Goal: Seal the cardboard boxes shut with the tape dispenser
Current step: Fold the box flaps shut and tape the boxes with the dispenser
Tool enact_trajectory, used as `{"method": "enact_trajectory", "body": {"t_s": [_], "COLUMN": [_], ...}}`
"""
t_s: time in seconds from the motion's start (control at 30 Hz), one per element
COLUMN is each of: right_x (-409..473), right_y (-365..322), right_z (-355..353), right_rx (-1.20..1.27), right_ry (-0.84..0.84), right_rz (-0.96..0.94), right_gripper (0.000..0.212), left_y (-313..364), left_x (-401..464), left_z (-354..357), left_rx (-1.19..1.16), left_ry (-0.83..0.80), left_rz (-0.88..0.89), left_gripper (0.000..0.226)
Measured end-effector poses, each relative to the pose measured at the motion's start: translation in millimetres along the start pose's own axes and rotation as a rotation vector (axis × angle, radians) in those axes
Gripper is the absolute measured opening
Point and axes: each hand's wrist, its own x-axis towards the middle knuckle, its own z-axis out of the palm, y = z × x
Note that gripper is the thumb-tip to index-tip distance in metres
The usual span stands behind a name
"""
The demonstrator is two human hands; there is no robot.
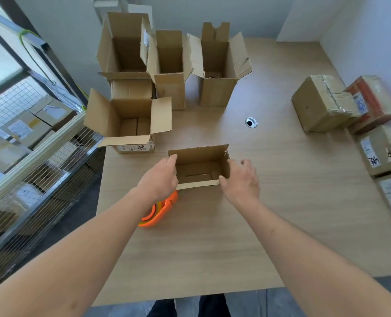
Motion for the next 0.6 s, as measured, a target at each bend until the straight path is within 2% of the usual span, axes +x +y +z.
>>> {"method": "enact_trajectory", "body": {"t_s": [0.1,0.2,0.37,0.5,0.53,0.6], "right_x": [10.5,16.8,27.4,26.8,26.7,30.4], "right_y": [11.3,14.3,19.6,26.7,29.3,34.3], "right_z": [5.8,10.1,22.0,30.7,31.8,32.5], "right_rx": [0.122,0.187,0.138,0.051,0.003,-0.060], "right_ry": [-0.088,-0.084,-0.137,-0.211,-0.205,-0.172], "right_rz": [0.004,-0.078,-0.236,-0.313,-0.350,-0.384], "right_gripper": [0.070,0.067,0.051,0.070,0.074,0.064], "left_y": [7.2,14.0,18.4,18.0,17.1,17.0], "left_x": [4.6,9.7,21.7,21.5,22.0,25.6], "left_z": [10.4,19.5,27.6,43.1,45.2,43.5], "left_rx": [-0.033,-0.018,-0.057,-0.029,-0.002,0.028], "left_ry": [0.005,-0.041,0.002,-0.035,-0.021,0.037], "left_rz": [0.010,-0.013,0.016,0.043,0.044,0.034], "left_gripper": [0.067,0.046,0.064,0.080,0.078,0.066]}}
